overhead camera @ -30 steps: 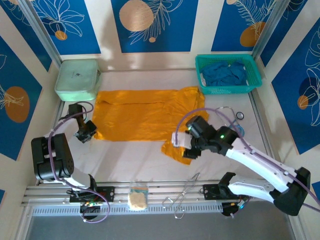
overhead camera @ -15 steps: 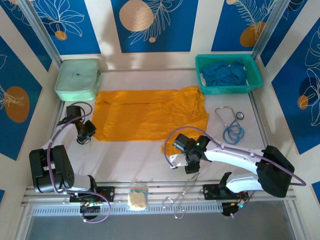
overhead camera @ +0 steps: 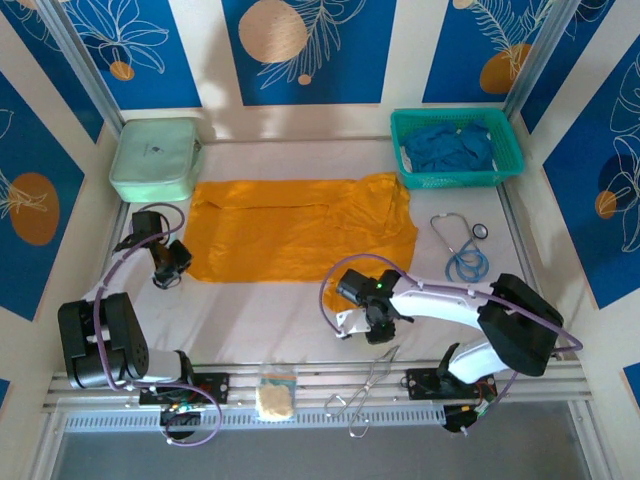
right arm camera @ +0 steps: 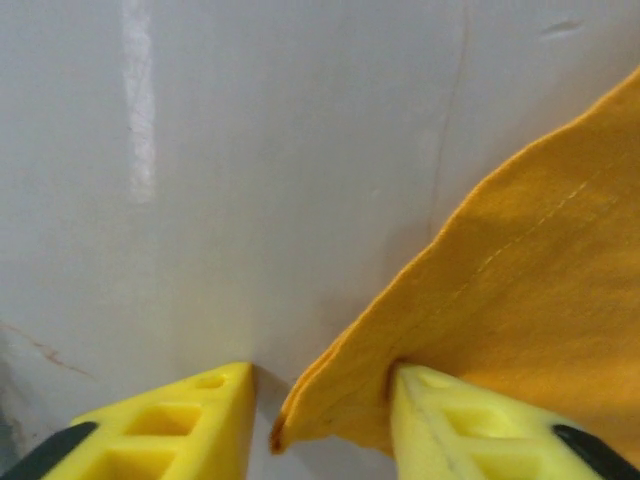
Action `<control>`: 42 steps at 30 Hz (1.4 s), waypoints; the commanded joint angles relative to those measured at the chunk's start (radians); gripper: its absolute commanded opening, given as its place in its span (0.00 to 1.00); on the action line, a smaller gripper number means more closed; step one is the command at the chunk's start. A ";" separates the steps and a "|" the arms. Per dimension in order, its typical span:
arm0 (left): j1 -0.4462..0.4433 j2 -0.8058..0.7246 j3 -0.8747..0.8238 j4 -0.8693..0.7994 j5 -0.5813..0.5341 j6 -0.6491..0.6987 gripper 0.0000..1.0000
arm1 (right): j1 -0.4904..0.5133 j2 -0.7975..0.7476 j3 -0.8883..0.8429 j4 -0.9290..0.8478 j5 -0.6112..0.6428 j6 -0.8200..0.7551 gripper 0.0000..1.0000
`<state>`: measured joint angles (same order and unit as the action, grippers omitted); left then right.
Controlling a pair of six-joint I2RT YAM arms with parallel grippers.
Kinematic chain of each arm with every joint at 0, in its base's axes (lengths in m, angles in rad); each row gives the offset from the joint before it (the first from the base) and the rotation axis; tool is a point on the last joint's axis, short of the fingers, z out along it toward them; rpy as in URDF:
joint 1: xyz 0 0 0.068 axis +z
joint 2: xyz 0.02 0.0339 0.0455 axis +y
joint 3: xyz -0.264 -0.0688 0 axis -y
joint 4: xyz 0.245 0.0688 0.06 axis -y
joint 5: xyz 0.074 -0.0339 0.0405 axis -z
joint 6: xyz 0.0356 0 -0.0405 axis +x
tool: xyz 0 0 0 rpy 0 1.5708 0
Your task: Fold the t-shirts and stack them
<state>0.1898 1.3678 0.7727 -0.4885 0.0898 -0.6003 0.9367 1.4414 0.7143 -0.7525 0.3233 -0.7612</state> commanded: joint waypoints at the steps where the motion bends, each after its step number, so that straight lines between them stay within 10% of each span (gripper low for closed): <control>1: -0.006 -0.025 -0.007 -0.001 0.002 0.013 0.00 | -0.036 0.076 0.005 0.041 0.060 0.003 0.30; 11: -0.006 -0.038 -0.012 -0.010 0.005 -0.001 0.00 | -0.066 0.058 0.028 0.047 0.096 -0.014 0.00; 30: -0.019 -0.303 -0.104 -0.188 0.015 -0.087 0.00 | 0.179 -0.402 -0.010 -0.303 0.193 0.181 0.00; 42: -0.021 -0.280 0.001 -0.270 -0.043 -0.069 0.00 | -0.005 -0.399 0.072 -0.068 0.349 -0.012 0.00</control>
<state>0.1780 1.0603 0.7052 -0.7261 0.0742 -0.6796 0.9813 1.0218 0.7326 -0.9184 0.6308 -0.6880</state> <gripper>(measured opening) 0.061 0.043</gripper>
